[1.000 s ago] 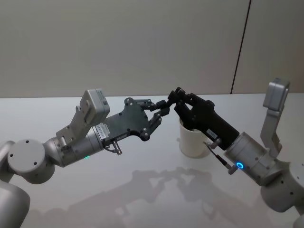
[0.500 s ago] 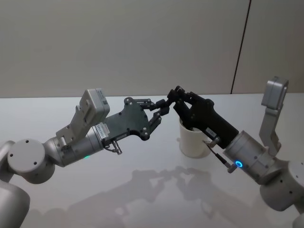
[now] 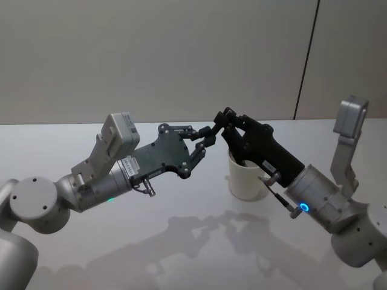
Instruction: Place the pen into the pen holder.
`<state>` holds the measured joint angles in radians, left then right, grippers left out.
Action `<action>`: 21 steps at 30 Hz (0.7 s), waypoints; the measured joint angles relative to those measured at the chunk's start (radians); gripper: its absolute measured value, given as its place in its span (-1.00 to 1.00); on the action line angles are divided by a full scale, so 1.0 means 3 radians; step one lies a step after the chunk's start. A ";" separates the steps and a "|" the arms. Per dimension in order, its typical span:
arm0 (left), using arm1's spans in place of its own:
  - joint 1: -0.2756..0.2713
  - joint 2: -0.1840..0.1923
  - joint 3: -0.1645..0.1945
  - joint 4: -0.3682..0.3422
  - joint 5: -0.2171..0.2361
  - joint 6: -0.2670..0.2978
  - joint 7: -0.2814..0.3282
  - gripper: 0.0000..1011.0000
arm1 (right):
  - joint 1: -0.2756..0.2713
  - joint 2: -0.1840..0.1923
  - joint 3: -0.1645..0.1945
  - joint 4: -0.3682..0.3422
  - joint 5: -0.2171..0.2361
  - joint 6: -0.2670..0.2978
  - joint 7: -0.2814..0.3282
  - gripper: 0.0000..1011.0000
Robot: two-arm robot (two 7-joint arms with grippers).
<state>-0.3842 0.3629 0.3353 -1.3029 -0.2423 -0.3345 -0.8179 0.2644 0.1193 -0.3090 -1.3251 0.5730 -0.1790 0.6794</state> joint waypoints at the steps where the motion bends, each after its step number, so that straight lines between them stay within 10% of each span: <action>1: 0.0000 0.0000 0.0000 0.0000 0.0000 0.0000 -0.0001 -0.72 | 0.0000 0.0001 -0.0001 0.0000 0.0001 -0.0001 -0.0001 -0.63; 21: 0.0000 0.0000 0.0001 0.0001 0.0004 0.0000 -0.0009 0.36 | 0.0009 0.0007 -0.0013 -0.0010 0.0044 -0.0034 -0.0011 -0.63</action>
<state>-0.3841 0.3629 0.3356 -1.3027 -0.2410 -0.3344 -0.8207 0.2671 0.1215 -0.3130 -1.3282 0.5860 -0.1893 0.6762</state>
